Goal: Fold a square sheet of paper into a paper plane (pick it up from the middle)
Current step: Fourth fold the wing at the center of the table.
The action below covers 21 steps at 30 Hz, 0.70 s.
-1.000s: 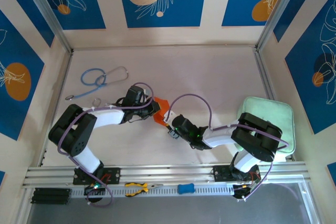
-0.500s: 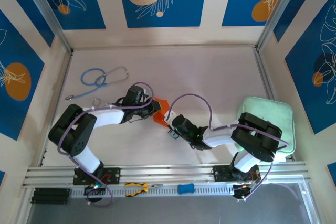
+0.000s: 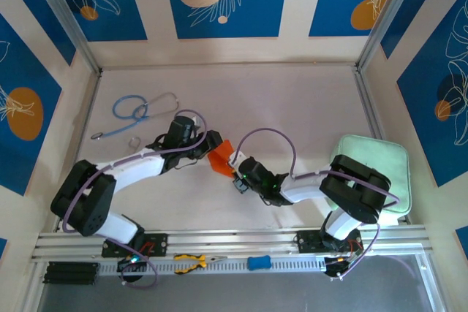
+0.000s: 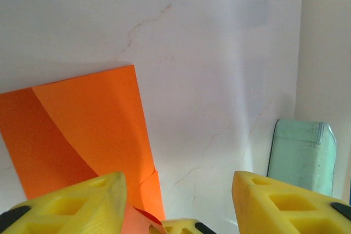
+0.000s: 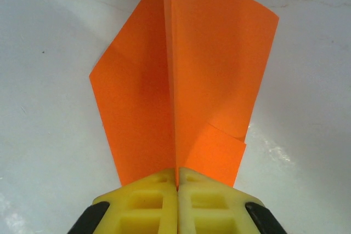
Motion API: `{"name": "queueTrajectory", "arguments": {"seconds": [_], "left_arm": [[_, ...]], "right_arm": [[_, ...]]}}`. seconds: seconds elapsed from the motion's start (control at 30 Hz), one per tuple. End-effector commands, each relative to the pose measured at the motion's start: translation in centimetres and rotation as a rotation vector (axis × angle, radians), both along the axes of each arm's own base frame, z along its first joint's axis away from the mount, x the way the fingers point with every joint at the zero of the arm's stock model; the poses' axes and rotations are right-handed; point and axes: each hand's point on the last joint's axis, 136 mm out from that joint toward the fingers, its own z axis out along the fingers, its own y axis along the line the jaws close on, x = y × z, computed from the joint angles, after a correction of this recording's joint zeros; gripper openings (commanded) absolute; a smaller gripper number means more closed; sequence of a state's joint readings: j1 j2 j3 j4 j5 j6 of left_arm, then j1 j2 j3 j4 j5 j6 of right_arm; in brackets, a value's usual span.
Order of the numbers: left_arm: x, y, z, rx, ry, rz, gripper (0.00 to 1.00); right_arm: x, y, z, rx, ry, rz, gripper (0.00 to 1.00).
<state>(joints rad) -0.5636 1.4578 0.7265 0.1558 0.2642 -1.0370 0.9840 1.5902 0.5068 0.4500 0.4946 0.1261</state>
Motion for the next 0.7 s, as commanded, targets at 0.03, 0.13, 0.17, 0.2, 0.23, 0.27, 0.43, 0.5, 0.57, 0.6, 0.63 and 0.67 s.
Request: {"name": "queueTrajectory", "arguments": {"seconds": [0.03, 0.13, 0.17, 0.2, 0.23, 0.27, 0.43, 0.5, 0.57, 0.6, 0.63, 0.67], "left_arm": [[-0.53, 1.17, -0.68, 0.064, 0.002, 0.023, 0.54], [-0.56, 1.33, -0.66, 0.062, 0.004, 0.033, 0.54], [-0.55, 1.36, -0.67, 0.062, 0.005, 0.035, 0.54], [-0.58, 1.32, -0.67, 0.061, 0.006, 0.034, 0.54], [-0.57, 1.33, -0.72, 0.061, 0.008, 0.035, 0.54], [-0.57, 1.34, -0.75, 0.06, 0.01, 0.035, 0.54], [-0.62, 1.31, -0.95, 0.057, 0.02, 0.037, 0.53], [-0.64, 1.28, -1.1, 0.054, 0.025, 0.037, 0.53], [-0.66, 1.13, -1.19, 0.051, 0.03, 0.034, 0.52], [-0.68, 1.11, -1.29, 0.051, 0.033, 0.033, 0.52], [-0.64, 1.11, -1.34, 0.051, 0.036, 0.034, 0.52], [-0.65, 1.07, -1.41, 0.049, 0.039, 0.033, 0.51]], "right_arm": [[0.03, 0.38, -0.19, 0.066, 0.087, -0.03, 0.08], [-0.15, 0.34, -0.32, 0.101, 0.131, -0.038, 0.08], [-0.25, 0.39, -0.34, 0.114, 0.147, -0.037, 0.08], [-0.37, 0.42, -0.39, 0.129, 0.168, -0.034, 0.08], [-0.39, 0.42, -0.37, 0.144, 0.181, -0.039, 0.08], [-0.36, 0.39, -0.37, 0.157, 0.19, -0.045, 0.08], [-0.36, 0.52, -0.26, 0.224, 0.255, -0.059, 0.08], [-0.4, 0.5, -0.4, 0.247, 0.296, -0.065, 0.09], [-0.32, 0.32, -0.55, 0.264, 0.327, -0.08, 0.08], [-0.3, 0.26, -0.63, 0.272, 0.338, -0.085, 0.08], [-0.3, 0.21, -0.62, 0.281, 0.345, -0.089, 0.09], [-0.26, 0.07, -0.71, 0.287, 0.352, -0.098, 0.08]]}}
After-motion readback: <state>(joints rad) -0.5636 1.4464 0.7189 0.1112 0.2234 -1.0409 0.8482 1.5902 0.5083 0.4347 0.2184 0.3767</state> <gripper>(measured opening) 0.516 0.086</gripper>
